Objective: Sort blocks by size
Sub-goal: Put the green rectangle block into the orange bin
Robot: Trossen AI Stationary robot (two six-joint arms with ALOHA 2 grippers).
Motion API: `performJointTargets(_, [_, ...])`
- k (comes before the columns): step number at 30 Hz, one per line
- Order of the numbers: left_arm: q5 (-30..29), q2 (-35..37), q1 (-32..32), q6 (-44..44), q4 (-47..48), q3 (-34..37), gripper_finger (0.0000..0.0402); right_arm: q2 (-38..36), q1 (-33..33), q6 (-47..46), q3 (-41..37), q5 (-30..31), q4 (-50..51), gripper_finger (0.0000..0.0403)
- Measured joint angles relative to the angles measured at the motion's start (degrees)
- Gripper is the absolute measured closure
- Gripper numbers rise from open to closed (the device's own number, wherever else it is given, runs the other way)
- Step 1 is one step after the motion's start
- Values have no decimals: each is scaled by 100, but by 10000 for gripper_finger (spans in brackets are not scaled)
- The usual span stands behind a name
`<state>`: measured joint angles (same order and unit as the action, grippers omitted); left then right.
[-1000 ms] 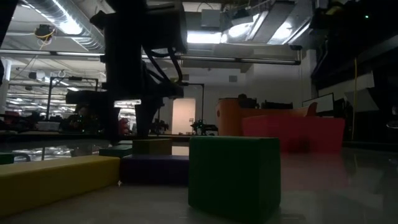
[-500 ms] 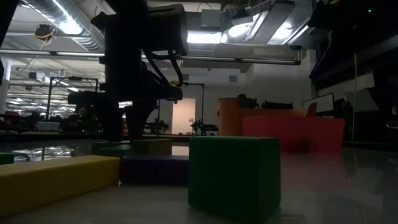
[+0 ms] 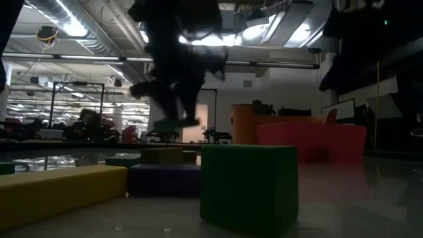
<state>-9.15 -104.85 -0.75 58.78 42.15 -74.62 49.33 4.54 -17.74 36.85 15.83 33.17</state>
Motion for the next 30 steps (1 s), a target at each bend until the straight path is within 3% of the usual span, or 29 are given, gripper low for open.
performJointTargets(5, [-20,39,568,-1136,-830,-474,285,3,0,-4,-862,-2,-1061,175])
performJointTargets(11, [-20,6,1284,-2690,-3916,-499,284,2,0,-1,-1661,-220,-2569,175])
performJointTargets(14, [-22,-74,1584,-3346,-4948,-509,278,4,-1,18,-1799,-287,-2998,175])
performJointTargets(21, [-27,-313,1919,-4440,-5650,-506,255,3,-7,906,-1810,-346,-3867,175])
performJointTargets(30, [-23,-554,1949,-4847,-5749,-497,206,1,-7,1676,-1810,-393,-4271,175])
